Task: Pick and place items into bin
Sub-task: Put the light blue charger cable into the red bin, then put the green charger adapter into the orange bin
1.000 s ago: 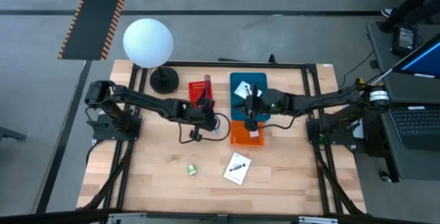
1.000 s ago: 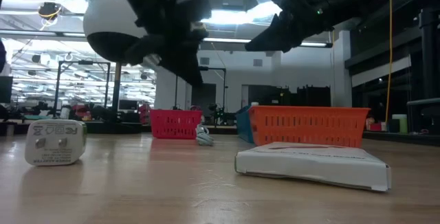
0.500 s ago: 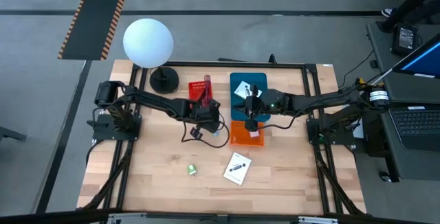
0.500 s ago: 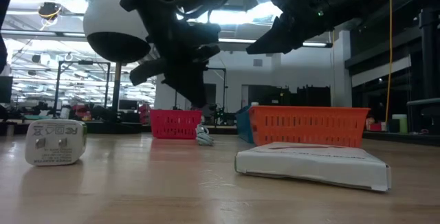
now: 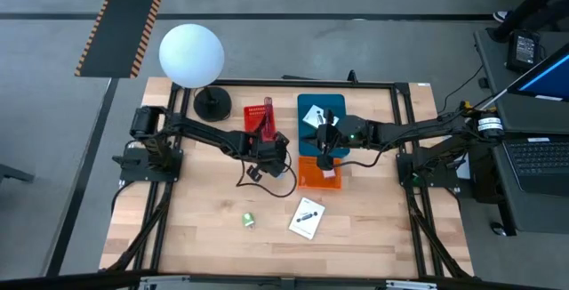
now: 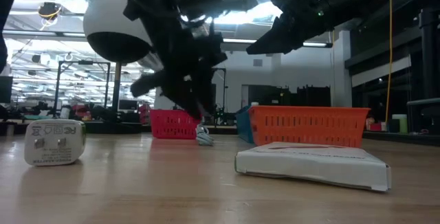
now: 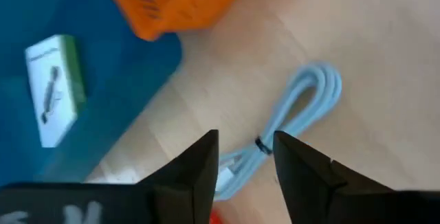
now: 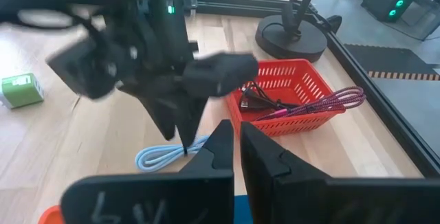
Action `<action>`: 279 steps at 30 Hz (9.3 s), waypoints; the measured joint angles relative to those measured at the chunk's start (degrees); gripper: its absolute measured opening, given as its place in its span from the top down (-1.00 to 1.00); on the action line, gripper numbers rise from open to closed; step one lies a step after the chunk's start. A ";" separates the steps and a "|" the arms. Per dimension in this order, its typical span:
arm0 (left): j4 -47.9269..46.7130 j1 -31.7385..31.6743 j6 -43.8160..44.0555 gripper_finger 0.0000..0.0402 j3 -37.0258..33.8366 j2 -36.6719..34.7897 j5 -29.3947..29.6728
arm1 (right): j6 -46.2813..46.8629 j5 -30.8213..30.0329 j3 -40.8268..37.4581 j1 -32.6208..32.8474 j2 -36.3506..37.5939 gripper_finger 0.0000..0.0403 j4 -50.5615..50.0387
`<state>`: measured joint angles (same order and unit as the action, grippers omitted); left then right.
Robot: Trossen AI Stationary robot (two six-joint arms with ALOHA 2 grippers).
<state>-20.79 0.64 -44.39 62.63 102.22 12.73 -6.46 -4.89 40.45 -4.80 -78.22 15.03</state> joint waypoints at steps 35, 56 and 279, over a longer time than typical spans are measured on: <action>-1.12 1.42 0.17 0.92 -0.26 3.24 0.20 | -0.06 0.00 0.00 0.00 0.00 0.95 -0.89; 0.81 0.44 12.38 0.92 -8.46 -17.45 -7.09 | -0.06 0.00 0.01 0.00 -0.01 0.95 -2.67; -34.00 33.20 40.61 0.06 15.58 11.20 -2.16 | 6.13 -0.02 -6.67 12.28 -0.04 0.95 21.09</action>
<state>-54.79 33.85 -3.78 78.22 113.43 10.57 -0.33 -4.91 33.78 7.49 -78.26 36.12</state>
